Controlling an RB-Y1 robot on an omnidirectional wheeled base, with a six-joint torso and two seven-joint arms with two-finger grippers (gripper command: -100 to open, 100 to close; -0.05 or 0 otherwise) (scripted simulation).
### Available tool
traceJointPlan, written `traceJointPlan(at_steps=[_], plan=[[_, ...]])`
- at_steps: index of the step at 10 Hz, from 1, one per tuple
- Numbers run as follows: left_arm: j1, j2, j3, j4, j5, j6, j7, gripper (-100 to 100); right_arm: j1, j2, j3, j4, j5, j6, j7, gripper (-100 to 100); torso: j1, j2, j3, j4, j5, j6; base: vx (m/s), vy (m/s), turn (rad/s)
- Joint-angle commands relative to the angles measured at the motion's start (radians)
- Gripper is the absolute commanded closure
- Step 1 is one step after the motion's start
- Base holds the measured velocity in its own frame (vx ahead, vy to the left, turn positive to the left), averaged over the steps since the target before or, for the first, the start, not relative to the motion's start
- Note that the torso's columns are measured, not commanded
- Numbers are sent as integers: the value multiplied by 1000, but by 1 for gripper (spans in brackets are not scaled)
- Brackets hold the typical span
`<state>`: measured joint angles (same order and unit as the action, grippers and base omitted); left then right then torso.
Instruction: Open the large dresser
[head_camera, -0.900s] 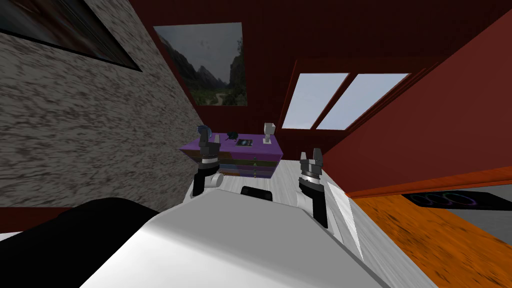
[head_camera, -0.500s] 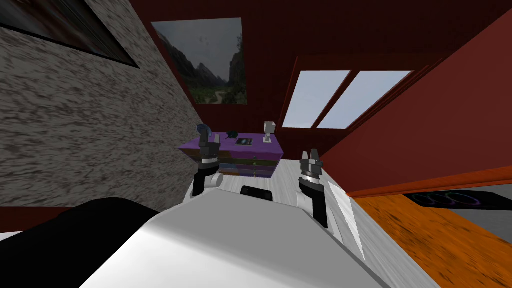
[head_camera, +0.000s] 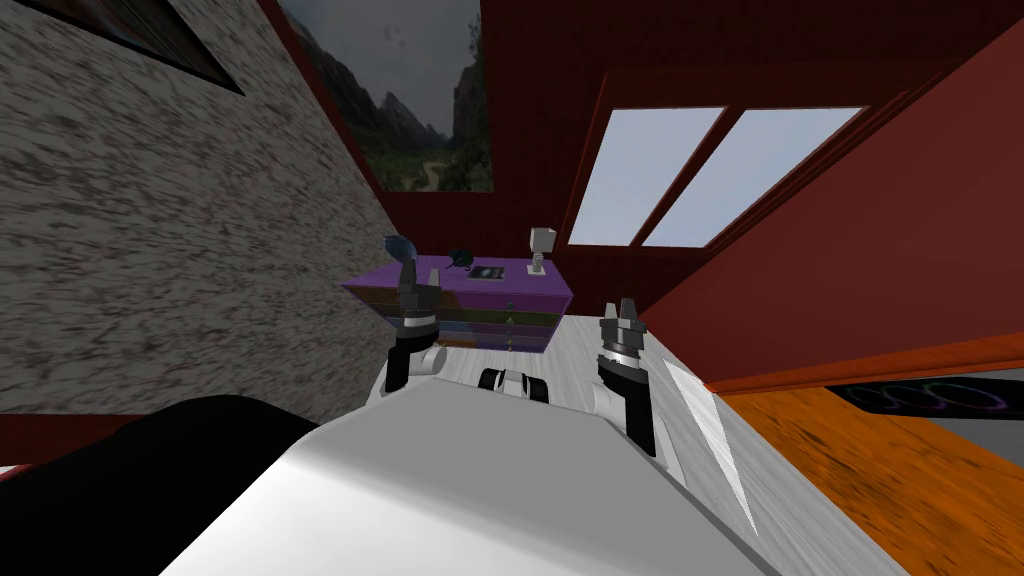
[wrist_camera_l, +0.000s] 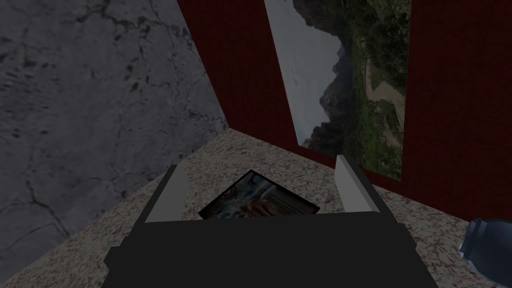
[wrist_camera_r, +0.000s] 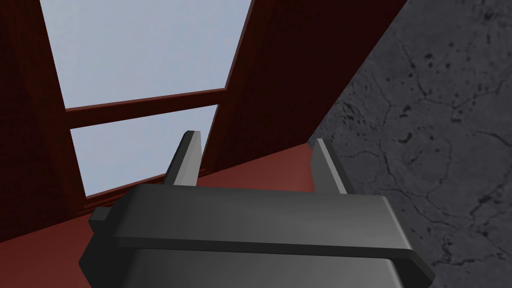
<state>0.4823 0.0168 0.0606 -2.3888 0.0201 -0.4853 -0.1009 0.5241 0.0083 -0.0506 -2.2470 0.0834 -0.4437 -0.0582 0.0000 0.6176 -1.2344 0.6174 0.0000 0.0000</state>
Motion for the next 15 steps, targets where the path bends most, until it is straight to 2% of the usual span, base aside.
traceJointPlan(at_steps=[1, 3, 7, 11, 12, 15], plan=[[-5, 43, 0, 24, -1, -10, 0, -100, 0, 0, 0, 0, 0, 0, 0, 0, 0, 74, -148, 74, 0, 0, 15, -16, 8], [-12, 76, 0, 58, -3, -24, -1, -100, 0, 0, 0, 0, 0, 0, 0, 0, -1, 116, -236, 116, 0, 0, 15, -30, 10], [-33, 124, 0, 154, -8, -67, -2, -100, 0, 0, 0, 1, 0, 0, 0, 0, 0, 120, -242, 121, 0, 0, 27, -41, 11], [-59, 151, 1, 272, -15, -121, -3, -100, 0, 0, 0, 1, 0, 0, 0, 0, 0, 120, -242, 121, 0, 0, 37, -55, 16], [-59, 151, 1, 276, -15, -121, -3, -100, 0, 0, 0, 1, 0, 0, 0, 0, -1, 121, -242, 121, 0, 0, 22, -42, 6], [-83, 163, 1, 371, -21, -168, -4, -100, 0, 0, 0, 1, 0, 0, 0, 0, 0, 120, -242, 121, 0, 0, 30, -41, 15]])
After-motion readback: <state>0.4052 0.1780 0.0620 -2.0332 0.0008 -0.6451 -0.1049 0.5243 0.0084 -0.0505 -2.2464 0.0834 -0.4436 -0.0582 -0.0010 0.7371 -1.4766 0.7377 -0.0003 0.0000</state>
